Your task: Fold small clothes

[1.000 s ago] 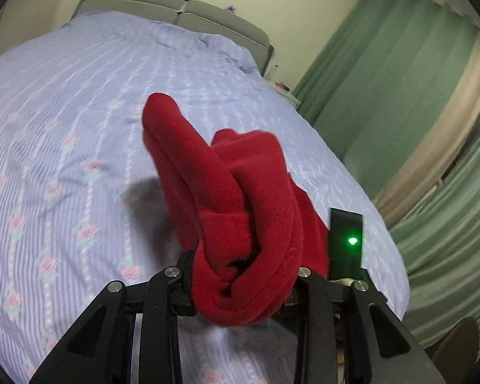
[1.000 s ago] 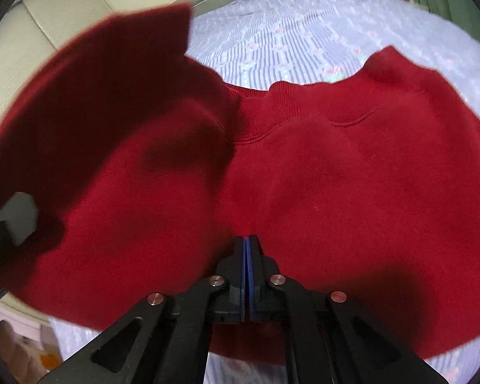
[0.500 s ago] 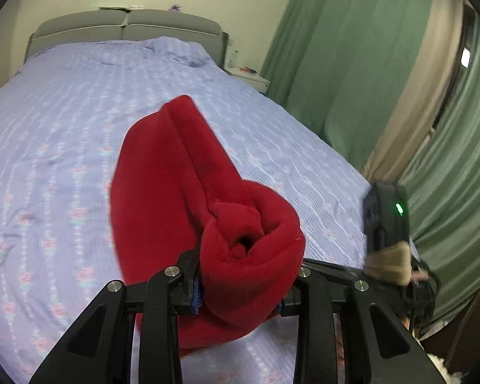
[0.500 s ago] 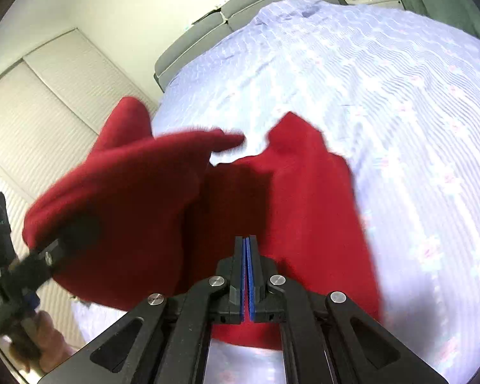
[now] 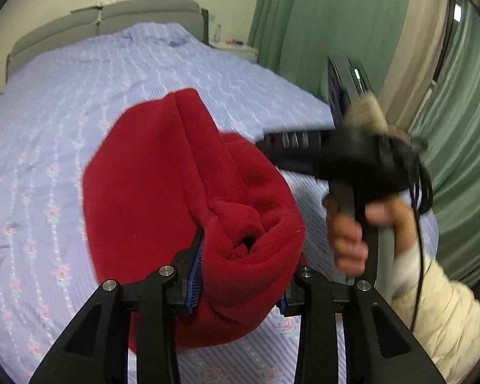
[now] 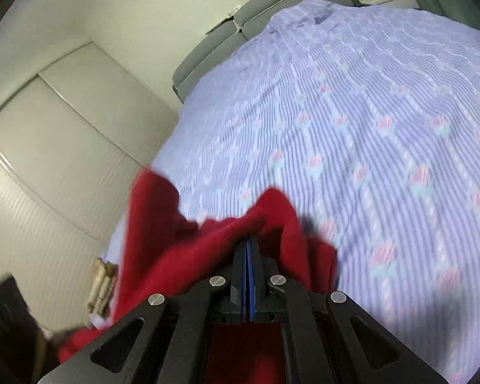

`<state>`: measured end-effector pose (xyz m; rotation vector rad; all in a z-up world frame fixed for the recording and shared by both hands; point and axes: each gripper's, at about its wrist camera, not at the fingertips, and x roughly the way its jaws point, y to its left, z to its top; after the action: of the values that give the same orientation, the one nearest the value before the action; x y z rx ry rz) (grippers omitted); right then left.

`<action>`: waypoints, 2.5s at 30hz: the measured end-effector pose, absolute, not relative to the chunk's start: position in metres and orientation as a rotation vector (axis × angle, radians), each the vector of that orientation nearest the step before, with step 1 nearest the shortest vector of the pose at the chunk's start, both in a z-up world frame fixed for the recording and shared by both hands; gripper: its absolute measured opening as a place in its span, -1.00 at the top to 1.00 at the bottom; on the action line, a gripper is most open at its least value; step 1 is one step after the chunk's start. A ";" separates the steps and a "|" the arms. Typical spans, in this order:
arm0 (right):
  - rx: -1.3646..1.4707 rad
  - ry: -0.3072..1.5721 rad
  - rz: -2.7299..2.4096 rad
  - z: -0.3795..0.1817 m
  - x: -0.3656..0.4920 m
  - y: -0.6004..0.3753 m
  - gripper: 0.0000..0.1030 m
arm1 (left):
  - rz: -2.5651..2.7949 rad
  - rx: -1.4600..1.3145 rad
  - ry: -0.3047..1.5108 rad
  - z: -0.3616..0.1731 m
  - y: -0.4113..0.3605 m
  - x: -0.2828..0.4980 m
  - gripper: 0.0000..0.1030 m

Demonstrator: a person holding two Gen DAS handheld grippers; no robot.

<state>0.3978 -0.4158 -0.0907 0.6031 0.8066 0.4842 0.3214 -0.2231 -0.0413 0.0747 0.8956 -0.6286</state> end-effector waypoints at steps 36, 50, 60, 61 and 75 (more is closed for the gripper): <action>0.231 0.711 0.316 -0.001 0.277 -0.385 -0.13 | -0.500 0.102 0.770 -0.059 -0.100 0.228 -0.84; 0.233 0.841 0.278 -0.021 0.314 -0.335 -0.25 | -0.477 0.025 0.853 -0.109 -0.123 0.276 -0.72; 0.270 0.938 0.325 -0.050 0.337 -0.329 0.03 | -0.428 0.020 0.912 -0.134 -0.129 0.303 -0.47; 0.259 0.927 0.322 -0.051 0.337 -0.329 0.38 | -0.428 0.011 0.916 -0.135 -0.129 0.303 -0.47; -0.054 0.761 0.285 -0.051 0.308 -0.339 0.51 | -0.176 -0.215 0.914 -0.129 -0.128 0.281 -0.23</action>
<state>0.3084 -0.3388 -0.0512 -0.0542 0.7605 0.2850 0.2808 -0.1281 -0.1289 -0.2153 0.9137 -0.1757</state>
